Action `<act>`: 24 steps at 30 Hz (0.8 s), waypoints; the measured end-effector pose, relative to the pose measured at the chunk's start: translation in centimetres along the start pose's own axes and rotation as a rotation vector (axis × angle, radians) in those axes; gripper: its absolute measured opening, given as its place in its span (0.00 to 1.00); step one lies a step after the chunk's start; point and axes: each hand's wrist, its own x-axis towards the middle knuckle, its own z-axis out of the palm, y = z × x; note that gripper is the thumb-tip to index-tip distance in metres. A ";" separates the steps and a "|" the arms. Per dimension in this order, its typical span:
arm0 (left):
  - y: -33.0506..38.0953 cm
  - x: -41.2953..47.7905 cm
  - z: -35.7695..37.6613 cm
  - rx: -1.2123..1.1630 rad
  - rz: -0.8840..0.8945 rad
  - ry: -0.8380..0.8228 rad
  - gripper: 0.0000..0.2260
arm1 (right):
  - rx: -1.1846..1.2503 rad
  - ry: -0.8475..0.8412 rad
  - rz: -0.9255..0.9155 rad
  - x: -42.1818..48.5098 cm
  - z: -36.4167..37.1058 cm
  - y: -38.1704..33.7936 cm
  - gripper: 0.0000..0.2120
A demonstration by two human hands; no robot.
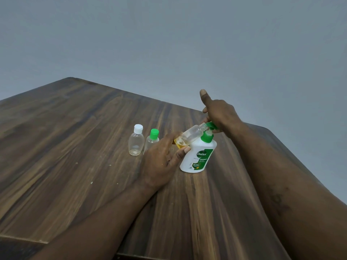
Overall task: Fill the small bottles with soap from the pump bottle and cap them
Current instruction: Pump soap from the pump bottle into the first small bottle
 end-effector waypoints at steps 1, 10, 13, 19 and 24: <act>0.0 0.0 0.0 0.003 0.003 -0.003 0.18 | -0.005 -0.015 0.014 -0.1 0.1 0.1 0.43; -0.2 -0.1 0.0 0.028 0.022 -0.007 0.18 | 0.014 -0.128 0.032 -1.0 1.5 1.0 0.35; -0.1 0.0 0.0 0.022 0.024 0.000 0.16 | -0.004 -0.084 0.022 -0.9 1.3 0.6 0.37; 0.0 0.0 -0.1 0.003 0.031 0.011 0.16 | 0.055 -0.036 0.009 -0.3 -0.8 -0.5 0.39; 0.0 0.1 -0.1 0.004 0.031 -0.005 0.16 | -0.037 -0.051 0.016 -0.5 0.4 -0.1 0.42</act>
